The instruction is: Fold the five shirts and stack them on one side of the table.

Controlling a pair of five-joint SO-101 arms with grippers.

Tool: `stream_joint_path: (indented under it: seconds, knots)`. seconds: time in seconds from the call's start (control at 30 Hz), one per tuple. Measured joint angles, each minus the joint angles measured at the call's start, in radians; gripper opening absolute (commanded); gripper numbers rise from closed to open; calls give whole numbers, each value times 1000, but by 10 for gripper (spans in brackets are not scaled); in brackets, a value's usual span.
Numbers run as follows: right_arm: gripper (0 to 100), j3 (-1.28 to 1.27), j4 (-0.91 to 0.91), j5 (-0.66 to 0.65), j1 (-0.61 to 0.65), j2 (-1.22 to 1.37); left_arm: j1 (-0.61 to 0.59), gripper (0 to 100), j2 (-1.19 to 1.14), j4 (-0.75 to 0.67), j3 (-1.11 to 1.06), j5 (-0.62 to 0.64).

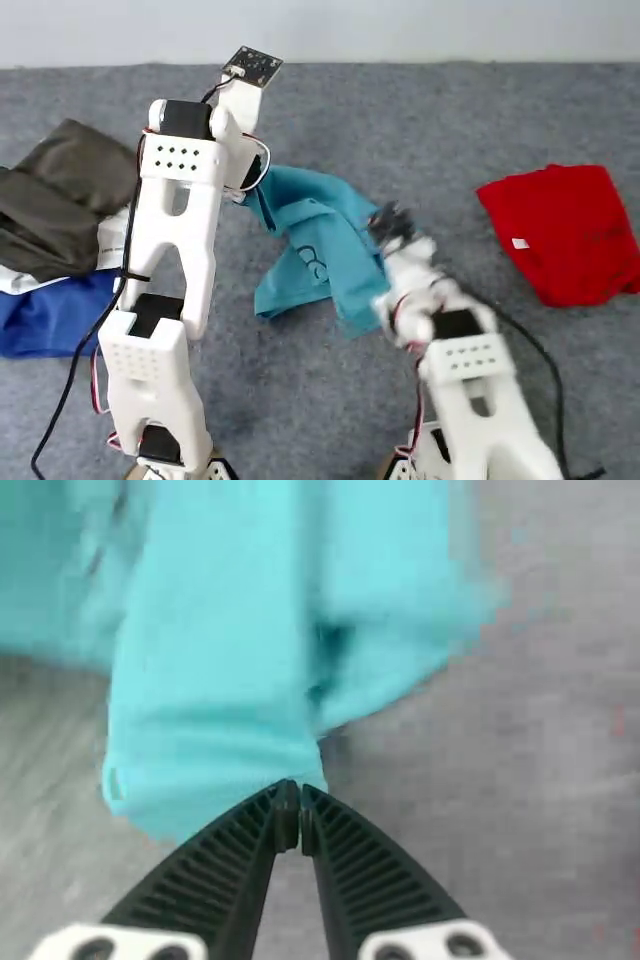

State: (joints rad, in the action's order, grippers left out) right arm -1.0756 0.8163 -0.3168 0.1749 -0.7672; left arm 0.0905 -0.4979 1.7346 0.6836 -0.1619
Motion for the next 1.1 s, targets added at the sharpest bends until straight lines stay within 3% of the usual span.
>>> stream_joint_path:
  seconds: [0.23,0.6,0.73,0.97,1.1]
  knots:
    - [9,459,245,-12,-150,0,6,14,69,0,0,0]
    - [15,914,614,-12,-143,-14,43,14,720,0,-26,0]
    - [90,764,638,-14,-44,5,43,14,836,0,-149,0]
    - [173,172,304,23,144,8,43,14,855,-6,-500,0]
    - [172,78,253,31,331,8,43,14,853,-98,-664,0]
